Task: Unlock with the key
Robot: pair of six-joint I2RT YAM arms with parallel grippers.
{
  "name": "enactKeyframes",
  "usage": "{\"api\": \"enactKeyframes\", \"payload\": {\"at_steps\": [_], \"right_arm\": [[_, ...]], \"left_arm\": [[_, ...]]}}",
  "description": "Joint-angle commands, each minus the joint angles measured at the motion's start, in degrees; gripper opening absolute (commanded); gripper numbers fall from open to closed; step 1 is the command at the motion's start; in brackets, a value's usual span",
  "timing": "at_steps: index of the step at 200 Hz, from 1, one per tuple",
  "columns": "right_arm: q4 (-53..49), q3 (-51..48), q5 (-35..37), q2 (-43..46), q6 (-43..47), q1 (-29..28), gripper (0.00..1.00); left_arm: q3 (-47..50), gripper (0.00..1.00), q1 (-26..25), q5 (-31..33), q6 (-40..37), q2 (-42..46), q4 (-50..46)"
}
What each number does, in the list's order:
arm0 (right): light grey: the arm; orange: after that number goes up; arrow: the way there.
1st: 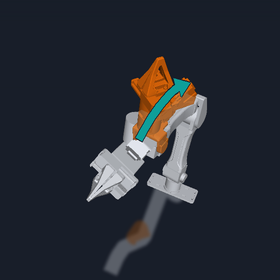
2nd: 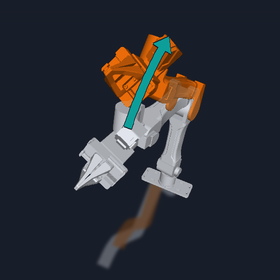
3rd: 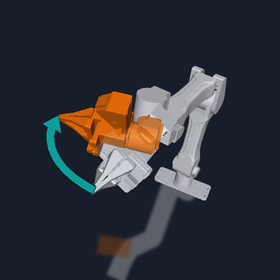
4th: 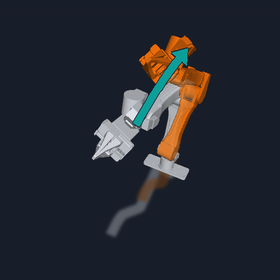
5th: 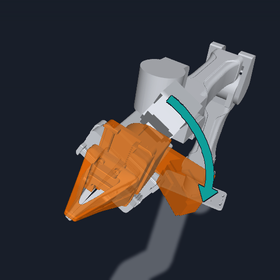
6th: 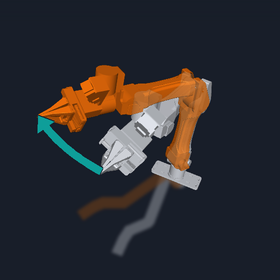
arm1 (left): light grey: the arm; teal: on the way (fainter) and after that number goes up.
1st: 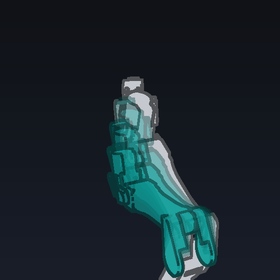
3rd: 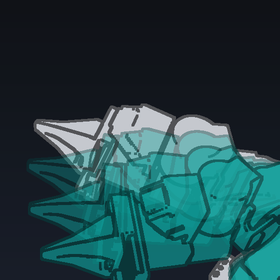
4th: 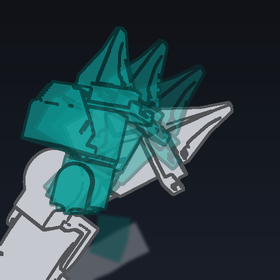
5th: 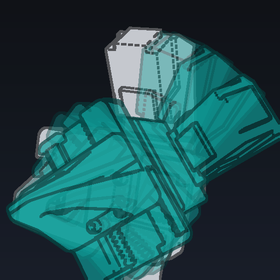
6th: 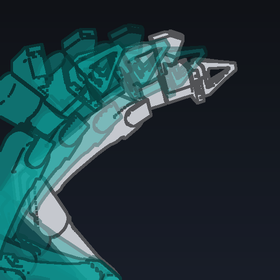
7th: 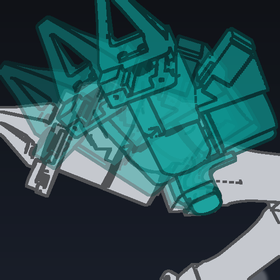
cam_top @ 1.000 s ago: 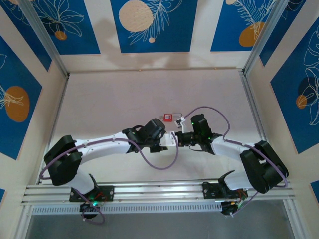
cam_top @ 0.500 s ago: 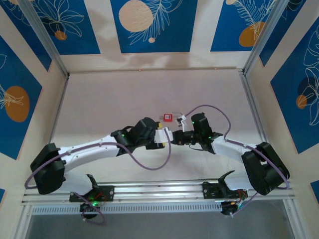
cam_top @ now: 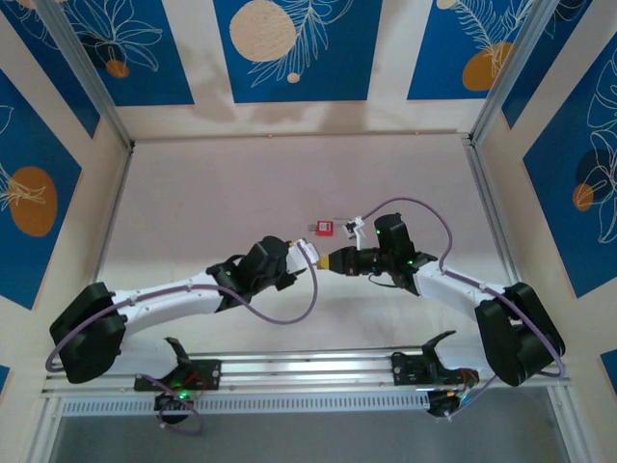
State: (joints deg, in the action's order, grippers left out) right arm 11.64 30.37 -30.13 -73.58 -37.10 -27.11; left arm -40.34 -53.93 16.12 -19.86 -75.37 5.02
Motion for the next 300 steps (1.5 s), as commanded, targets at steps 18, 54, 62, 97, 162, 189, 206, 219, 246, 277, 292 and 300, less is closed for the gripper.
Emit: {"api": "enactKeyframes", "payload": {"at_steps": [18, 54, 62, 97, 162, 189, 206, 219, 246, 277, 292, 300], "right_arm": [[0.64, 1.28, 2.18, -1.52, 1.65, 1.13, 0.11], [6.65, 2.89, 2.61, -5.73, 1.69, 3.04, 0.12], [7.85, 3.54, 2.25, -7.2, 1.65, 3.4, 0.12], [11.31, 6.77, 0.3, -14.51, 2.55, 3.78, 0.11], [21.06, 5.91, -1.9, -23.8, 1.74, 3.68, 0.1], [23.31, 4.22, -1.8, -24.9, 1.71, 2.59, 0.09], [25.63, 2.83, -2.08, -25.79, 1.2, 2.31, 0.09], [27.22, 1.69, -1.95, -26.46, 1.06, 2.08, 0.09], [28.58, 0.2, -1.39, -27.23, 1.06, 1.53, 0.08], [28.59, -0.47, -1.6, -27.2, 1.37, 0.87, 0.06], [28.6, -0.8, -1.59, -27.46, 1.16, 0.35, 0.06], [28.94, -1.18, -1.49, -27.56, 0.97, 0.22, 0.06]], "left_arm": [[1.39, 0.37, 0.85, 11.61, 3.1, 1.37, 7.69], [3.23, 0.43, 0.93, 14.96, 5.39, 4.32, 10.0], [3.4, 0.45, 0.96, 15.83, 6.34, 5.01, 10.09], [3.74, 0.46, 1.11, 16.47, 9.28, 7.71, 8.72], [7.86, 0.5, 1.28, 16.84, 9.52, 9.69, 12.73], [7.2, 0.51, 1.37, 16.93, 8.99, 9.24, 12.0], [7.24, 0.51, 1.31, 16.91, 8.96, 8.8, 12.12], [7.18, 0.5, 1.31, 16.8, 9.05, 8.41, 12.37], [6.64, 0.5, 1.37, 16.41, 8.97, 7.79, 12.39], [6.25, 0.5, 1.44, 16.39, 8.24, 7.66, 12.77], [6.33, 0.5, 1.46, 16.15, 8.25, 7.52, 12.91], [6.44, 0.5, 1.37, 16.14, 8.21, 7.57, 12.83]]}}
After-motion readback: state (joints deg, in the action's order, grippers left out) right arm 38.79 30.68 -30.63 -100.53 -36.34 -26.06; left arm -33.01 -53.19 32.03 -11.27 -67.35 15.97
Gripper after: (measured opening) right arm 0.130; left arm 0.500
